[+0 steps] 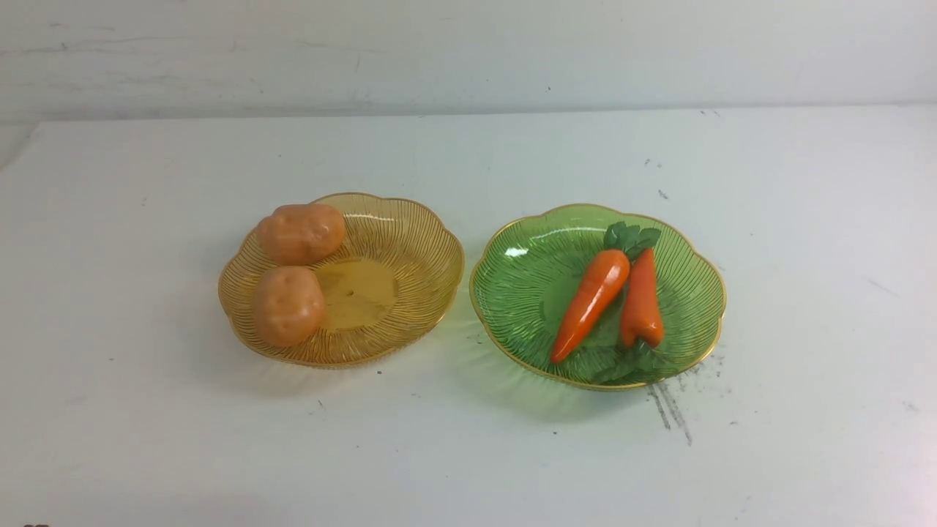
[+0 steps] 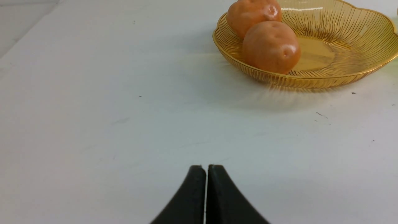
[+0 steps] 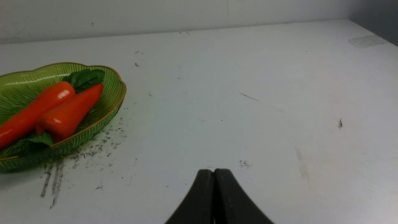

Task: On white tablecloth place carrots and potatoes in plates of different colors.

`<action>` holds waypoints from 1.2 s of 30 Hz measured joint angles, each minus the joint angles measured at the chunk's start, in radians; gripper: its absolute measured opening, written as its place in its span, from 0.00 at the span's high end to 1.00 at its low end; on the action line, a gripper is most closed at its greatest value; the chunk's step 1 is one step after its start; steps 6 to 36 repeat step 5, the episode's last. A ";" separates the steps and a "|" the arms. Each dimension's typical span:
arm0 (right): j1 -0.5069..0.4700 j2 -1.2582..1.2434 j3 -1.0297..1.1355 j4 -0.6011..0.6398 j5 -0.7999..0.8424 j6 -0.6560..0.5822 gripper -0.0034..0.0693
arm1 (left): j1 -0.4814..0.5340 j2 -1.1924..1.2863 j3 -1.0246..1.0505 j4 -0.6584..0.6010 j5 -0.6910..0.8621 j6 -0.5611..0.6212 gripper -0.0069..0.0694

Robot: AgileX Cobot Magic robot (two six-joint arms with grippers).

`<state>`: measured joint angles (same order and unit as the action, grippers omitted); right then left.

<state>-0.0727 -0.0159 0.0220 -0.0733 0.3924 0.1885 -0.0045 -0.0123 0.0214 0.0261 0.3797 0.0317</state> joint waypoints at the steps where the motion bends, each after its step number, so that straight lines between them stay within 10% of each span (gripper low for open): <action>1: 0.000 0.000 0.000 0.000 0.000 0.000 0.97 | 0.000 0.000 0.000 0.000 0.000 0.000 0.91; 36: 0.000 0.000 0.000 0.000 0.000 0.000 0.97 | 0.000 0.000 0.000 0.000 0.000 0.000 0.91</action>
